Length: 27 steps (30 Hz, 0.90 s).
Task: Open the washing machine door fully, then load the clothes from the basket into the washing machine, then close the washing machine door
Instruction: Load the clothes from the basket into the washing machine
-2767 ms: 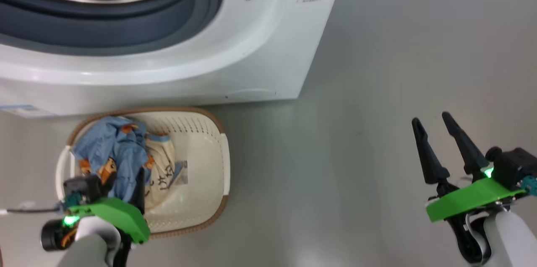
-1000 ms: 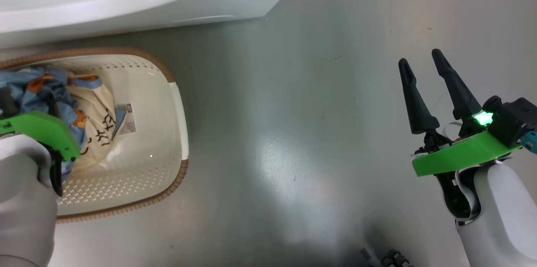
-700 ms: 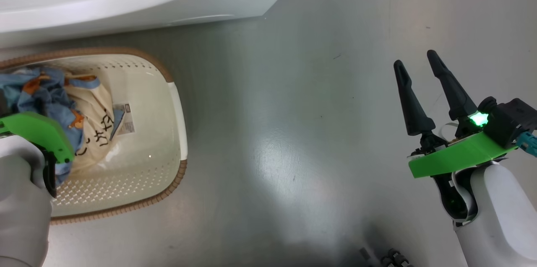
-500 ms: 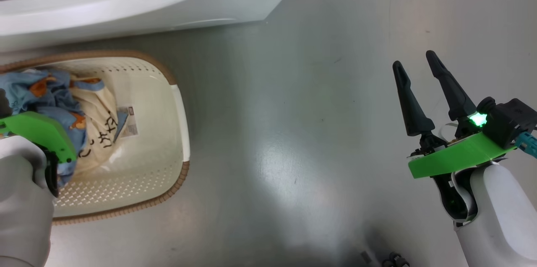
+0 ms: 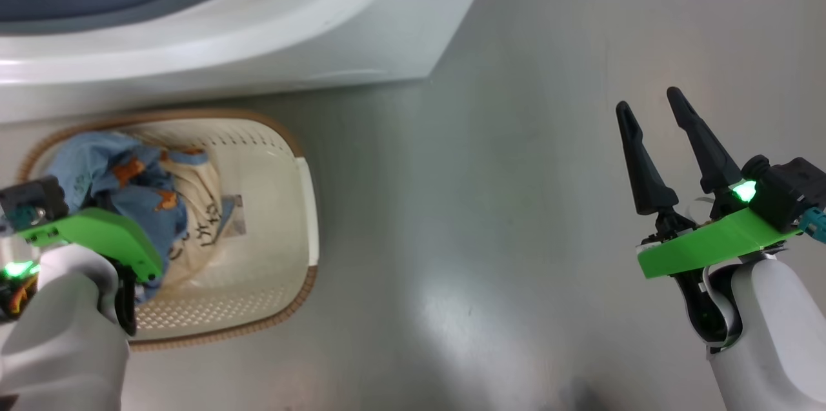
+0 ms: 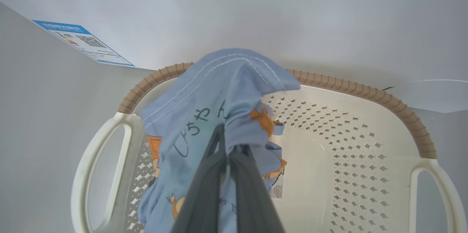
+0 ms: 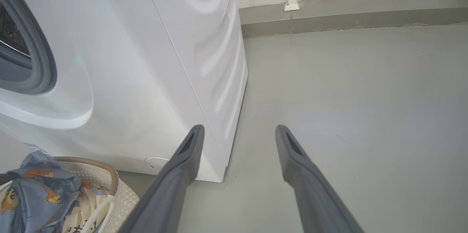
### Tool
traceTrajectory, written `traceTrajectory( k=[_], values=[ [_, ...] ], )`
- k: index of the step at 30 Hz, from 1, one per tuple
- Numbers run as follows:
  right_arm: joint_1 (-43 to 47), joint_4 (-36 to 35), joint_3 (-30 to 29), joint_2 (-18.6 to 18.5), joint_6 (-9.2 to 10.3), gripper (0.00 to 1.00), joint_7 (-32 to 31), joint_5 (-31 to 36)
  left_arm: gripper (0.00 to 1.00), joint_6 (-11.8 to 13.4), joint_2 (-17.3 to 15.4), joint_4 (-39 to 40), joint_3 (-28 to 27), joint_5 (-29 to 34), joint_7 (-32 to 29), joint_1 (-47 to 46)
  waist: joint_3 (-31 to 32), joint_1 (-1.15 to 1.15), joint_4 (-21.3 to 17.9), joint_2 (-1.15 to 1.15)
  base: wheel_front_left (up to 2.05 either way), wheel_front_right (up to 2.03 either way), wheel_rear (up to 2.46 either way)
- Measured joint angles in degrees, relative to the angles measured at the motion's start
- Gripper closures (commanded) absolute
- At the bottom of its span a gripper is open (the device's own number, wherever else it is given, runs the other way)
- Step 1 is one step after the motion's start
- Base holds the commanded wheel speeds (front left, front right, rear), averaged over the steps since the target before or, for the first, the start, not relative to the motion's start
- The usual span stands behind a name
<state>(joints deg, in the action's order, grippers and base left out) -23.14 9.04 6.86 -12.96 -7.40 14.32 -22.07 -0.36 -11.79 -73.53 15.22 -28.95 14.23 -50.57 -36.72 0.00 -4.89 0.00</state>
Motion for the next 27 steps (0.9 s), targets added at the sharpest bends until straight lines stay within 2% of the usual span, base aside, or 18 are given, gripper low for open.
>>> traceTrajectory(
  k=[11,27],
  values=[
    [4.7,1.3,-0.3,-0.5,0.0,0.0,0.0,0.0,1.0,-1.1,1.2,11.4,-5.6,-0.4,0.1,10.5,8.2,0.0,1.9,0.0,0.0,0.0,0.0],
    [11.8,2.5,-2.1,-0.9,0.0,0.0,0.0,-0.8,1.0,-5.0,3.2,28.1,-13.3,8.1,0.1,21.9,19.4,0.0,3.4,0.0,0.0,0.0,0.0]
  ],
)
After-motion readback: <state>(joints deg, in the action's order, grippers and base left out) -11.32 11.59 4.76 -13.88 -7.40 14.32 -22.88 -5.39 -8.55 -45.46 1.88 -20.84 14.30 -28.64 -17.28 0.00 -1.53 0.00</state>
